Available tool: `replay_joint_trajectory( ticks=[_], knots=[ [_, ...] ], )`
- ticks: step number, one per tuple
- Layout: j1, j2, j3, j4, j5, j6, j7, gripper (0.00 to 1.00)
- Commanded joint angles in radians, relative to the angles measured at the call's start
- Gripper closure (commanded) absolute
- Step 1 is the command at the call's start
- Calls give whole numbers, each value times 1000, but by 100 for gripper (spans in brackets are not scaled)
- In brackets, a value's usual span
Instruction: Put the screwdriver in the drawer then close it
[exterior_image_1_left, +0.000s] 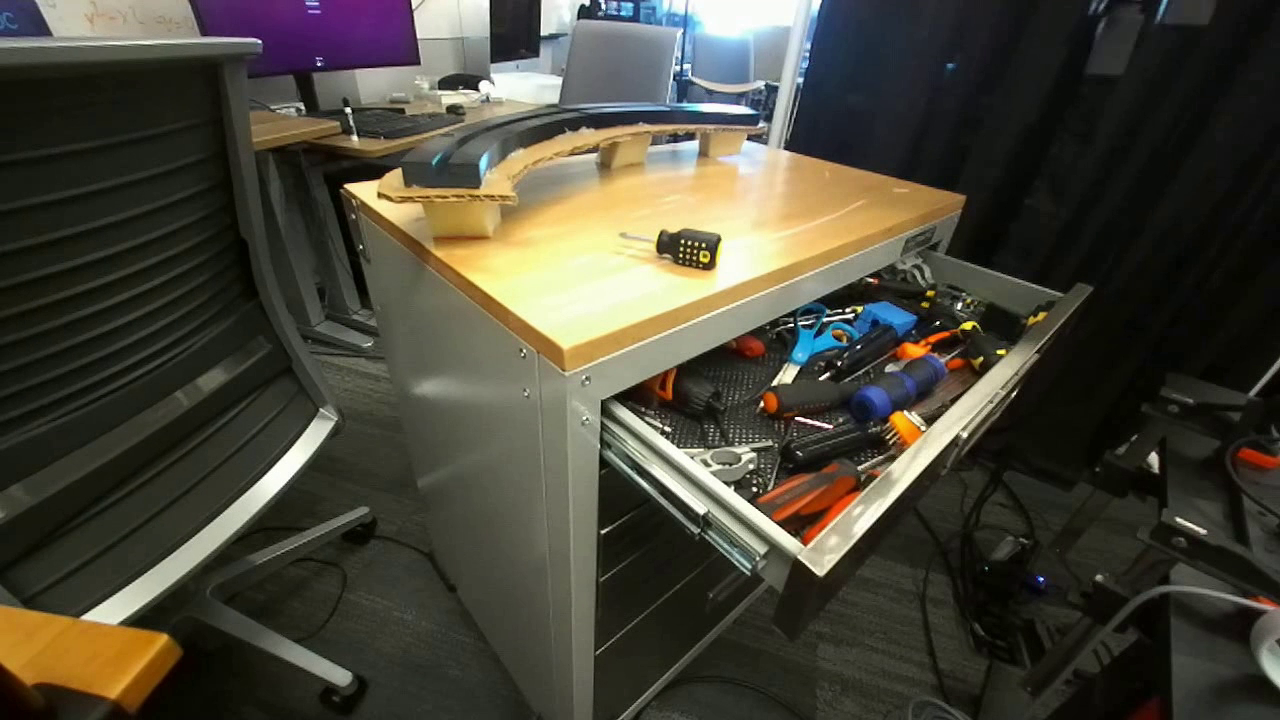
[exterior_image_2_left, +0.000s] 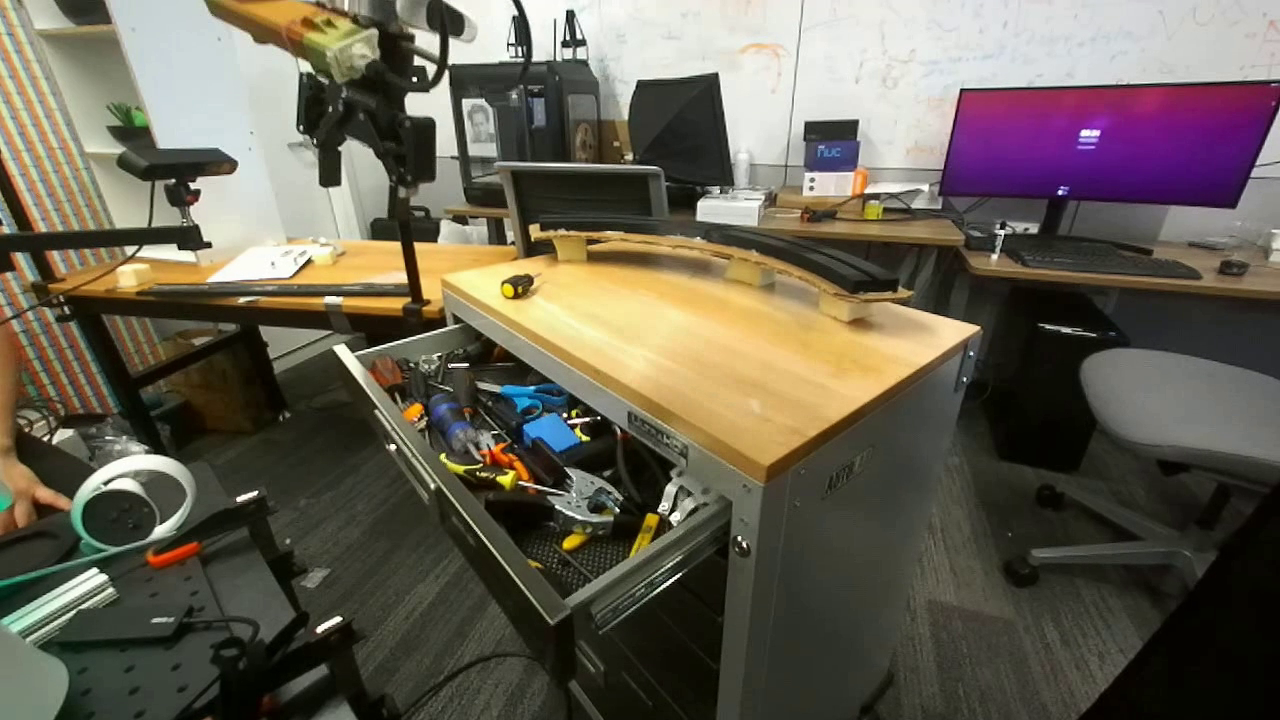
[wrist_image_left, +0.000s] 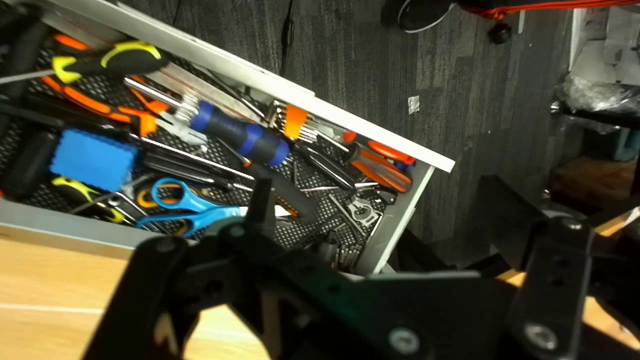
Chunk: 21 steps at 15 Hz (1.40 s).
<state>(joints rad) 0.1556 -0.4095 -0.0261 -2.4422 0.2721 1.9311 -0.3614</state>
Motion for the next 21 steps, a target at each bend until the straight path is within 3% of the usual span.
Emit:
replay_joint_trajectory(
  ticks=[1,4,8,12,13,15,19,20,21],
  knots=[
    [64,109,97,-3,68,235,27,0],
    [103,223,159,7,95,495,47,0],
    [107,407,211,43,31,846,87,0],
    [87,582,216,72,-147,1184,144,0],
    [85,632,204,72,-203,1266,163,0],
    [175,712,79,91,-262,1374,178,0],
    [310,856,-85,155,-204,1512,125,0],
    [316,872,-87,169,-197,1524,132,0],
    [329,876,-93,176,-194,1515,135,25]
  ],
)
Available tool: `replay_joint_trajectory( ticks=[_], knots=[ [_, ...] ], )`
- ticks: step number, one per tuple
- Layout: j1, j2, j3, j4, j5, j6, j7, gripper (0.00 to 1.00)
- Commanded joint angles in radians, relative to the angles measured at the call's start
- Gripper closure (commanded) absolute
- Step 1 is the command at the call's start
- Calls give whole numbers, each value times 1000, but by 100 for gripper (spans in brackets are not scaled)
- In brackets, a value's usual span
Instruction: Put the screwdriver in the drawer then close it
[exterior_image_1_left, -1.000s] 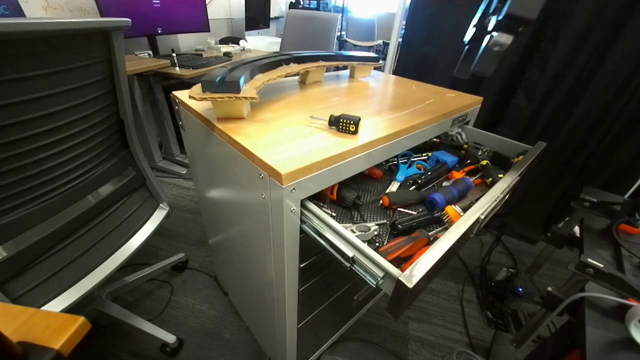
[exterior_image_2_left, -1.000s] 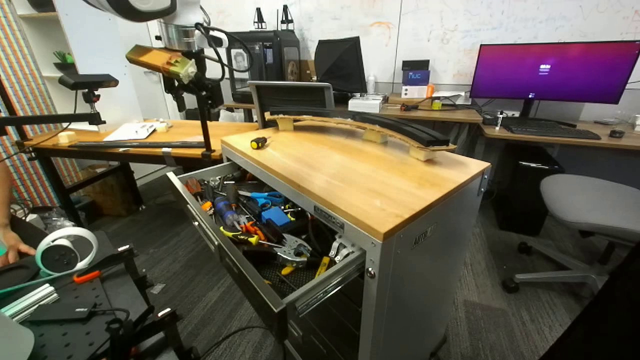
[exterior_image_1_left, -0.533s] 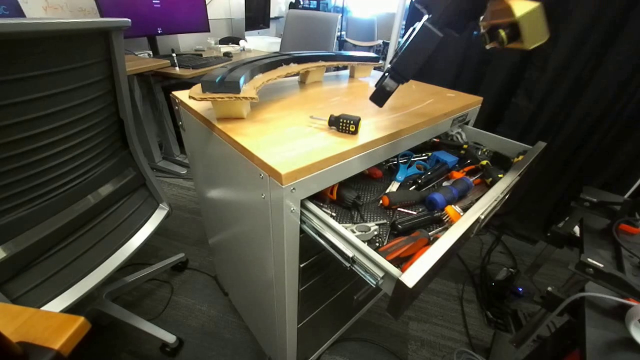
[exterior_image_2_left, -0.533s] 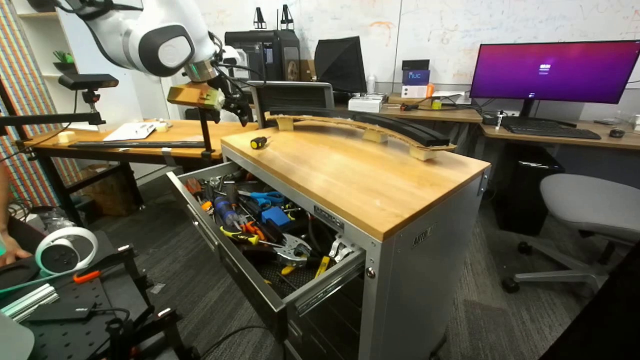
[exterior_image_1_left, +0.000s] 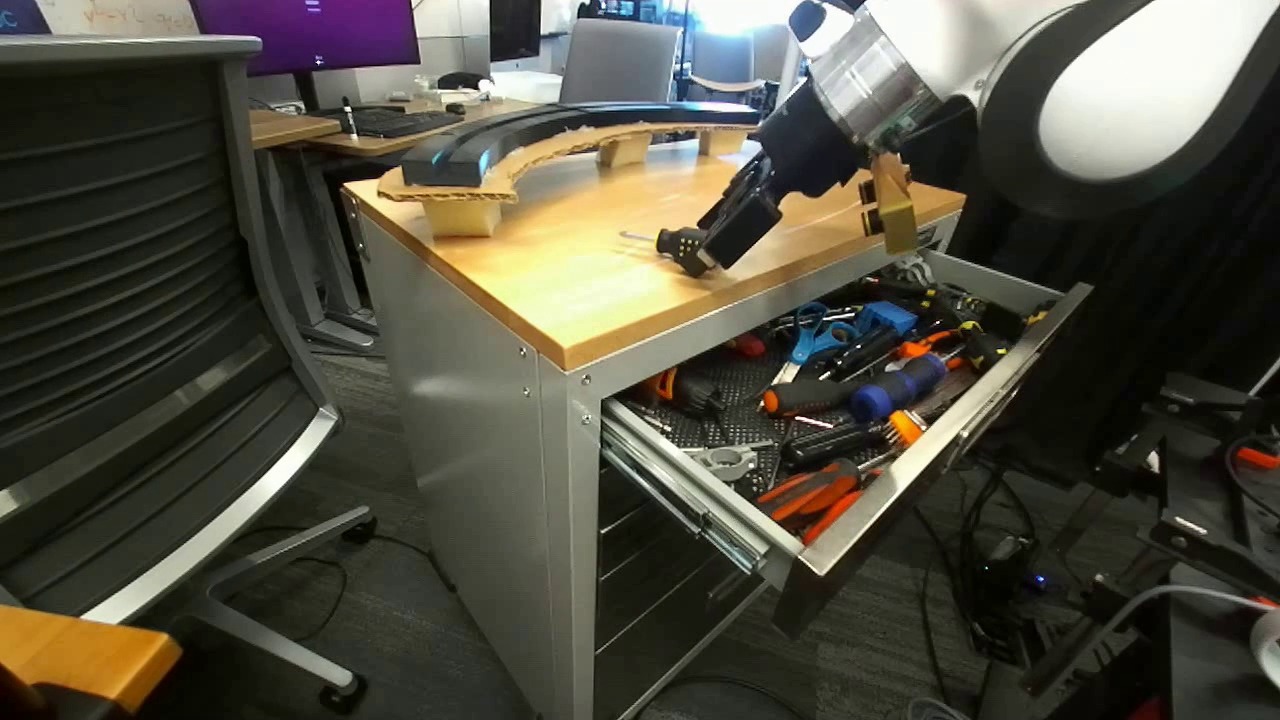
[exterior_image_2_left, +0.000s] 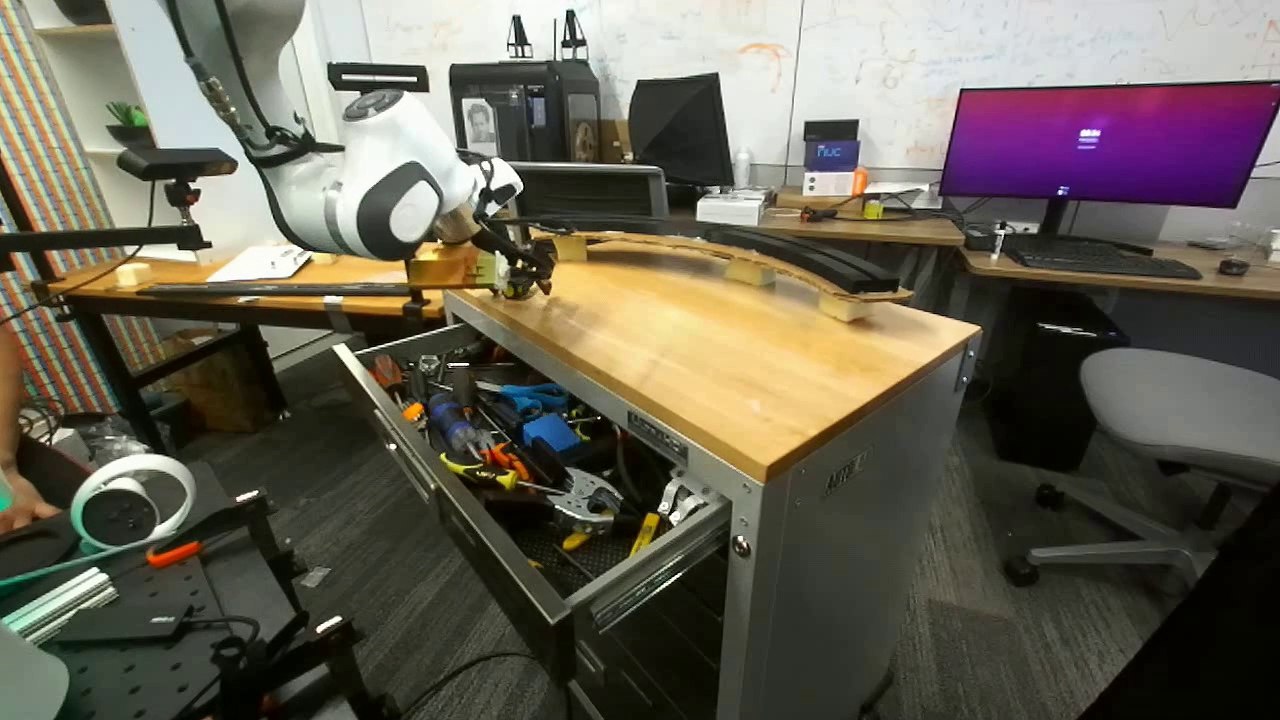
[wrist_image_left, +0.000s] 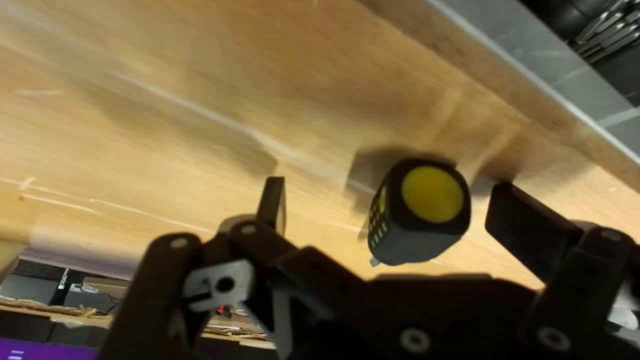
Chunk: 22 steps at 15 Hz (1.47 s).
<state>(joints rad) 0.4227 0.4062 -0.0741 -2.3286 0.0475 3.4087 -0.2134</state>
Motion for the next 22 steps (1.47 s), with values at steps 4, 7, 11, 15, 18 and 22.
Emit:
replay_joint_trajectory(
  ticks=[4,7,11,15,18,22],
  knots=[
    [56,44,-21,57,16,-14,6,49],
    [80,0,-67,38,18,-153,-17,72],
    [40,-146,-48,-13,-13,-402,-48,84],
    [-148,-299,153,-79,-75,-693,-81,84],
    [-205,-341,235,-100,-3,-859,-198,84],
    [-203,-343,276,-148,-16,-793,-224,84]
  ],
)
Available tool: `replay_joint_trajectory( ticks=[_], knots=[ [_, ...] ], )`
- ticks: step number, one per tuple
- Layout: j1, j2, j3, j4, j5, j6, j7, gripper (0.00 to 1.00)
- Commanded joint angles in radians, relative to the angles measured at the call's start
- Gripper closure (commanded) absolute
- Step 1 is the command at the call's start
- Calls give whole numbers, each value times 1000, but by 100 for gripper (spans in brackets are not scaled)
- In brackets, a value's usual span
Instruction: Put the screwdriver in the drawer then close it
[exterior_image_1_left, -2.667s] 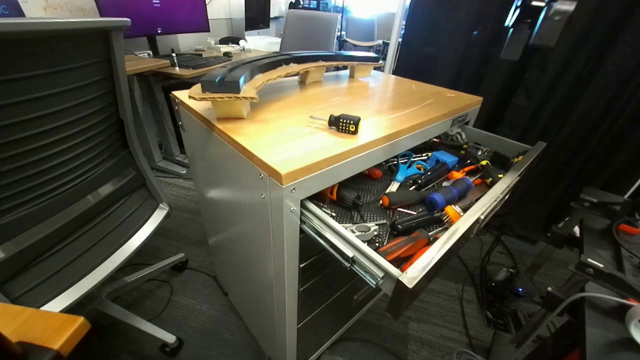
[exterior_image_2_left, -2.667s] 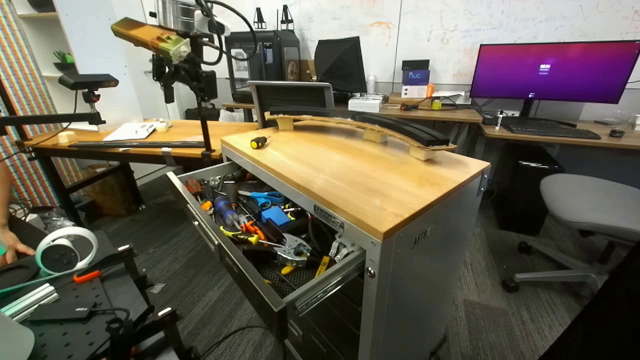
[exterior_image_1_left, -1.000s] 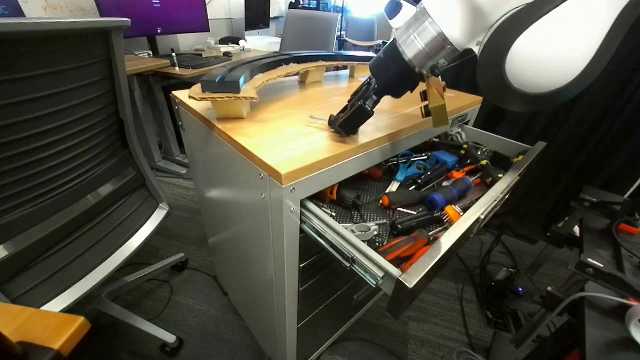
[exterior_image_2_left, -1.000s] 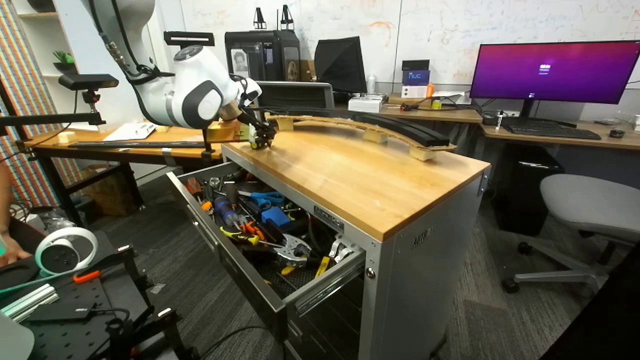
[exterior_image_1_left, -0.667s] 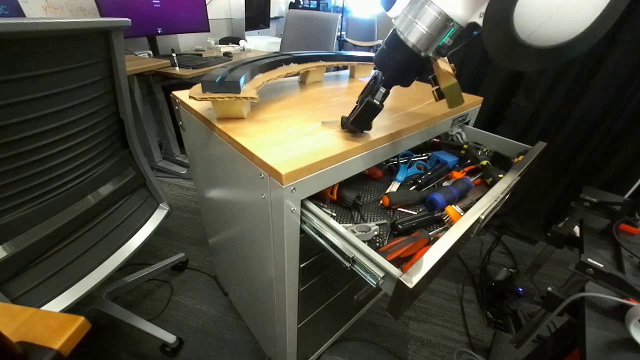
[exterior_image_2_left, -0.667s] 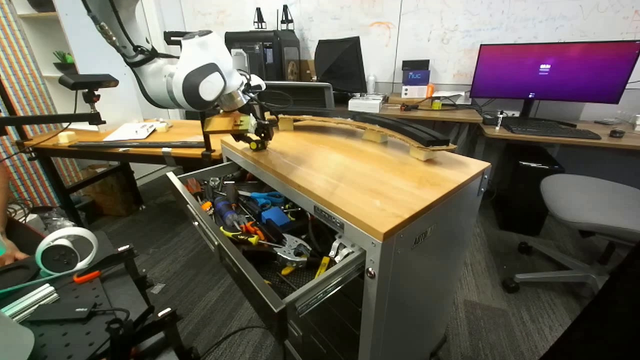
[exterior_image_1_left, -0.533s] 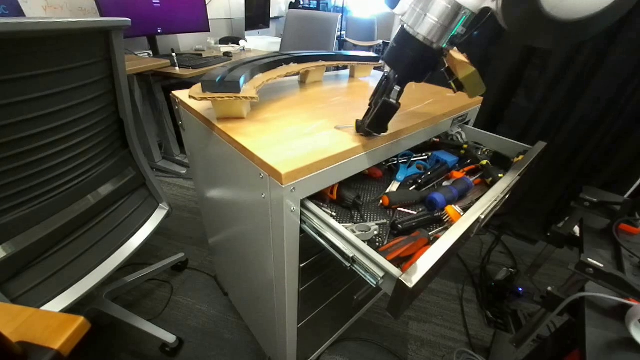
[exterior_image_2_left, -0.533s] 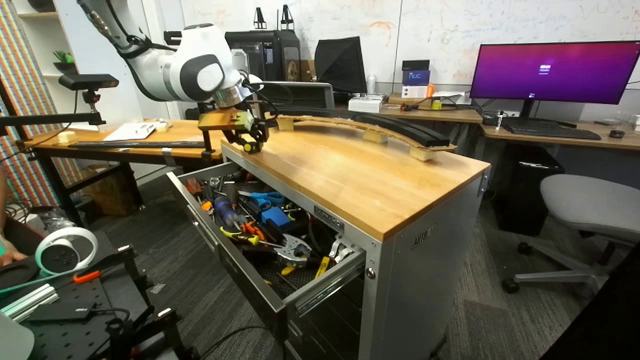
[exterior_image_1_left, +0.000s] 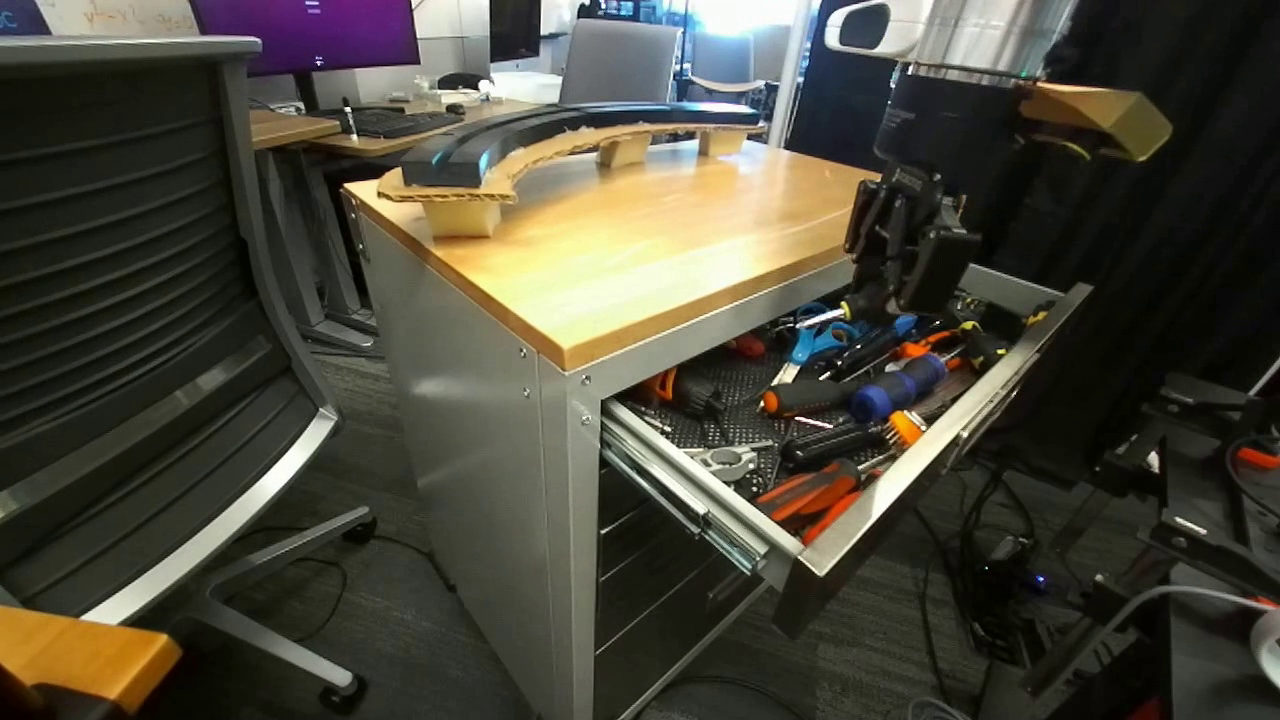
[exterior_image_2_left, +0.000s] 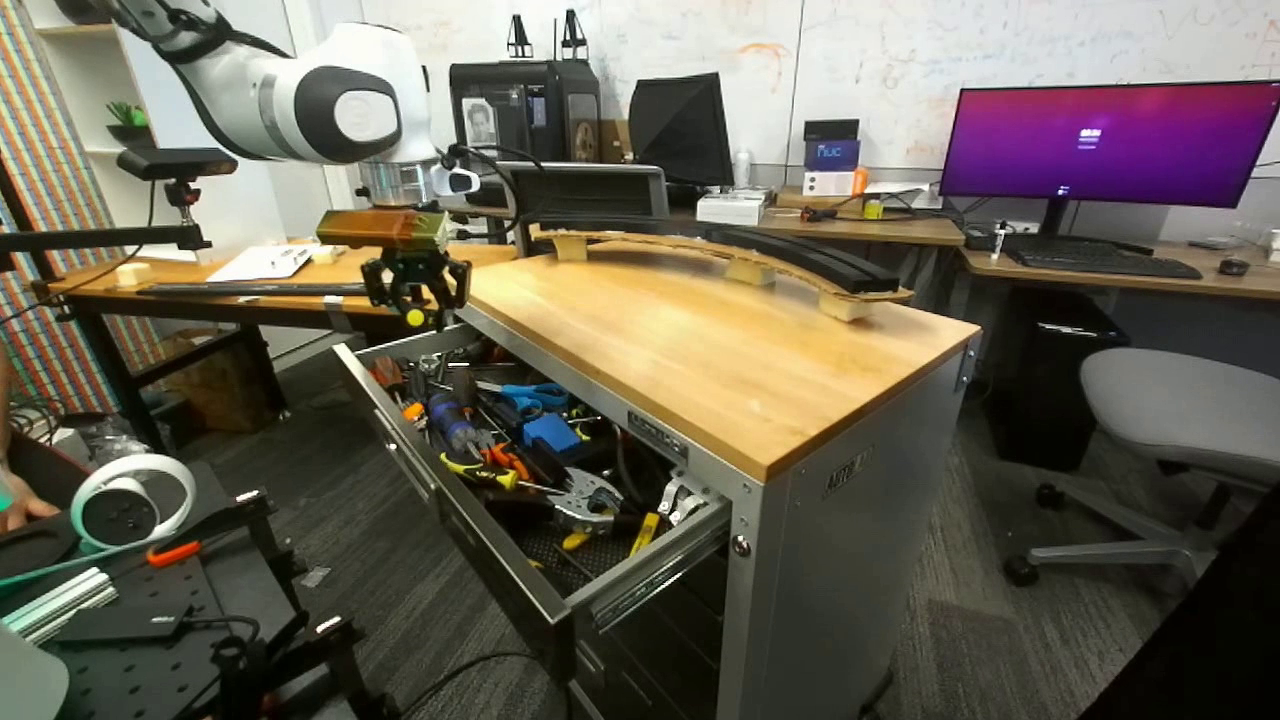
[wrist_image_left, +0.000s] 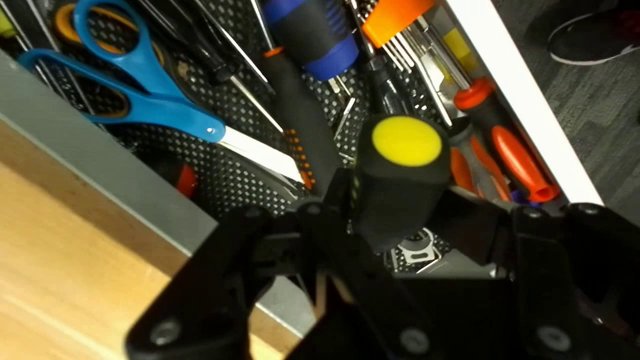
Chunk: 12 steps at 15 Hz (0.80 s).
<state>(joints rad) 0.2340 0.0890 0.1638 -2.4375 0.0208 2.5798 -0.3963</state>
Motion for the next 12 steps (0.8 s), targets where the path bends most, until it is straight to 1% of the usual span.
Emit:
replay_joint_trajectory(
  ticks=[1,2,3,5,6,7,8,9,12],
  knots=[
    [-14,-21,47,-50,16,62,-48,84],
    [-10,-22,54,-63,3,108,-37,48],
    [-12,-36,63,-81,18,121,-49,36],
    [-18,-36,77,-85,45,102,-65,23],
    [-23,-47,78,-89,57,59,-71,14],
    [-27,-63,69,-94,43,10,-52,7],
    [-33,-86,55,-103,26,-77,-15,0],
    [-39,-107,34,-118,-23,-143,54,0],
    [-81,-155,-14,-173,-56,-269,126,0]
  ],
)
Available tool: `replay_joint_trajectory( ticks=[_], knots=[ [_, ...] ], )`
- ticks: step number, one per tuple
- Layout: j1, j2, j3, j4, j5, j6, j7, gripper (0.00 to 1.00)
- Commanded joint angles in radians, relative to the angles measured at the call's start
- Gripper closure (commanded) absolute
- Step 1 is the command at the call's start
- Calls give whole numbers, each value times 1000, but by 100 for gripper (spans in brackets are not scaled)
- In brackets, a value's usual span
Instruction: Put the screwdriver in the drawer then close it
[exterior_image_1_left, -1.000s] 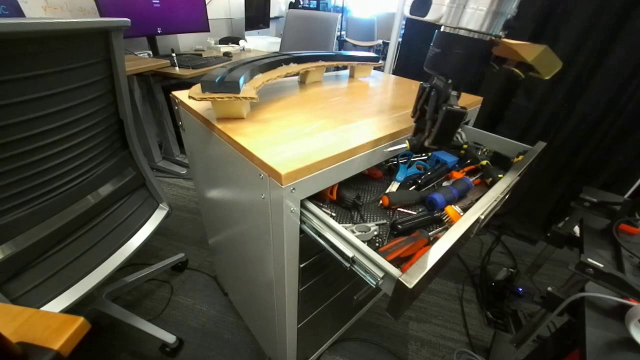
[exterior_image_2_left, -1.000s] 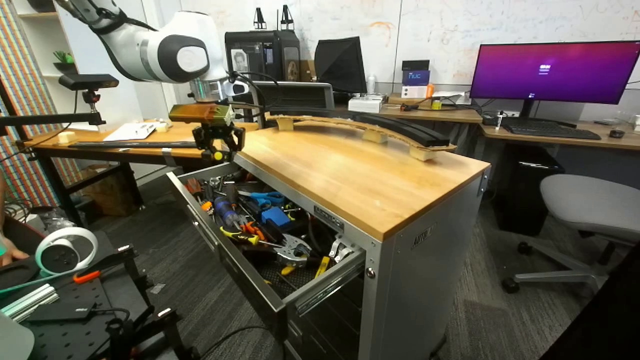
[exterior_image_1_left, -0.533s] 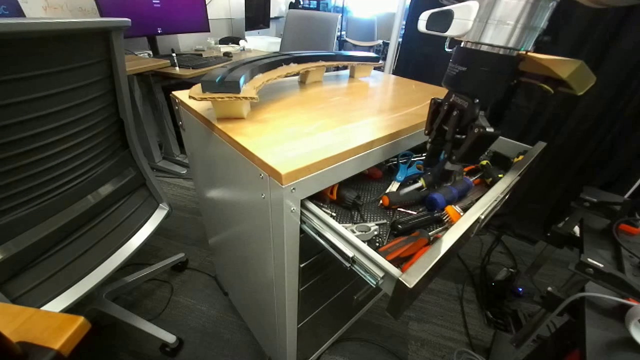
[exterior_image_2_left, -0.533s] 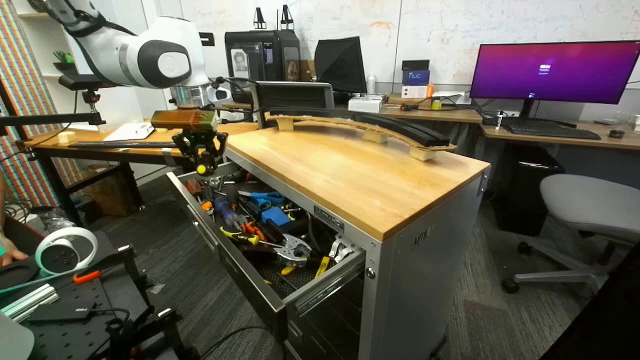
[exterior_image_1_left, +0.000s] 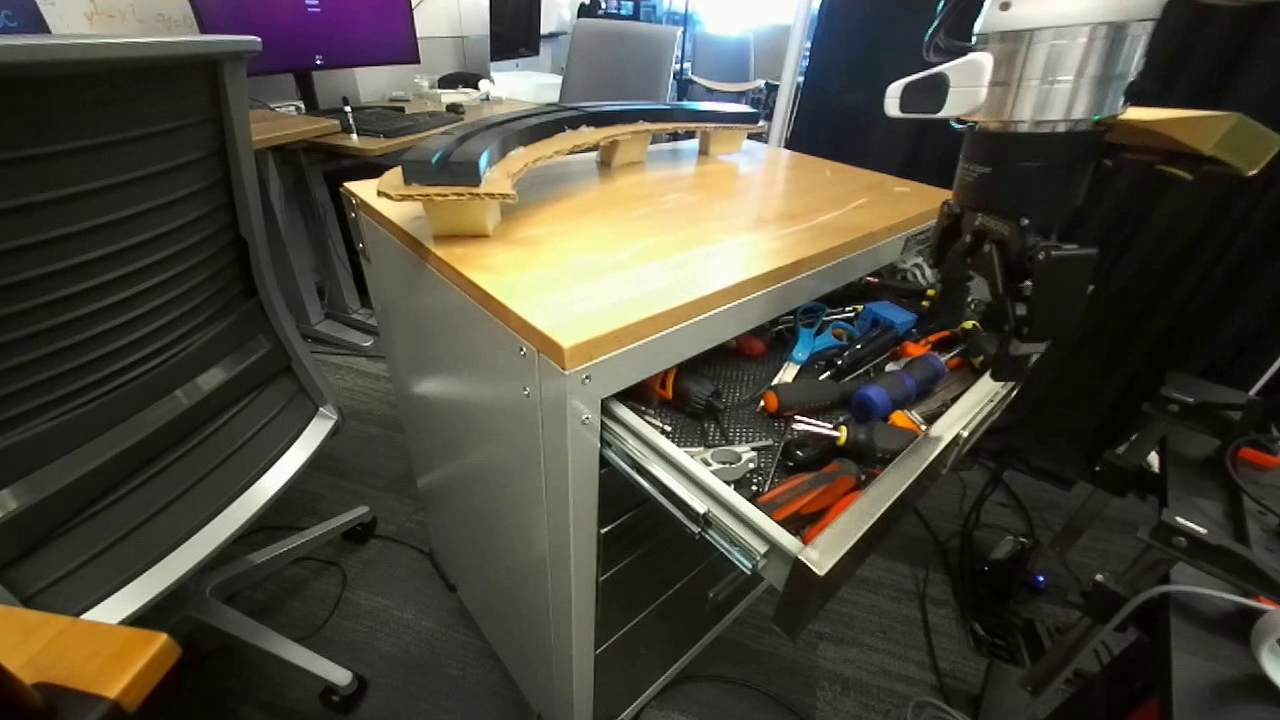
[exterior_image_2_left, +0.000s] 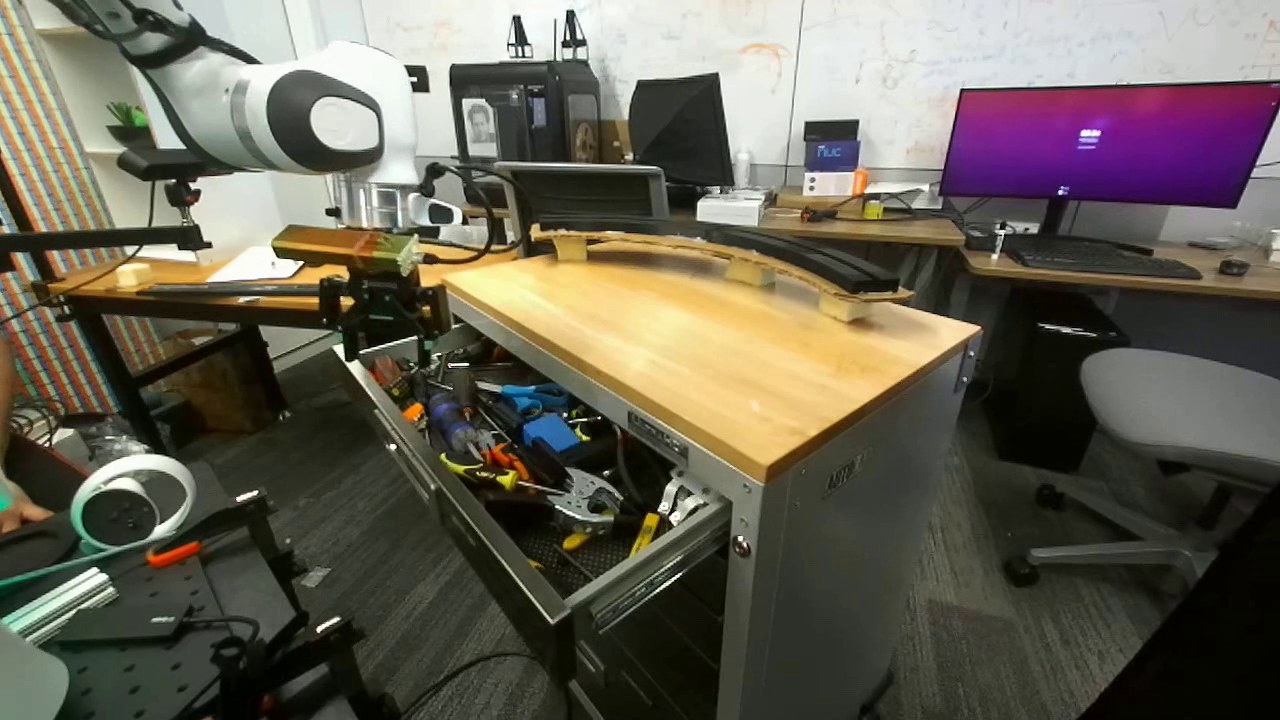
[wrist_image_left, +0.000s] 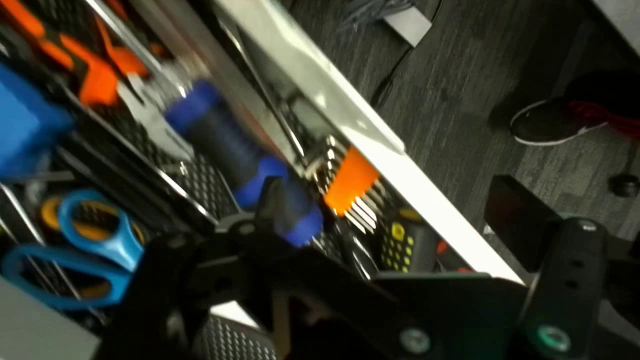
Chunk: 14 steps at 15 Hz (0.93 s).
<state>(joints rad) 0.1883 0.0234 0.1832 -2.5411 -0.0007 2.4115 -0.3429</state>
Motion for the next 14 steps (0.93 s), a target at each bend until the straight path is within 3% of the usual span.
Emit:
replay_joint_trajectory(
  ticks=[1,2,4,7,11,14],
  knots=[
    [-47,-89,-46,-78,-34,-133,99,0],
    [-59,-78,-59,-87,-34,-133,135,25],
    [-71,-45,-72,-107,-23,-104,187,30],
    [-75,19,-75,-121,-20,11,263,55],
    [-63,56,-62,-134,-14,258,310,85],
    [-52,85,-69,-114,-99,385,380,95]
  ],
)
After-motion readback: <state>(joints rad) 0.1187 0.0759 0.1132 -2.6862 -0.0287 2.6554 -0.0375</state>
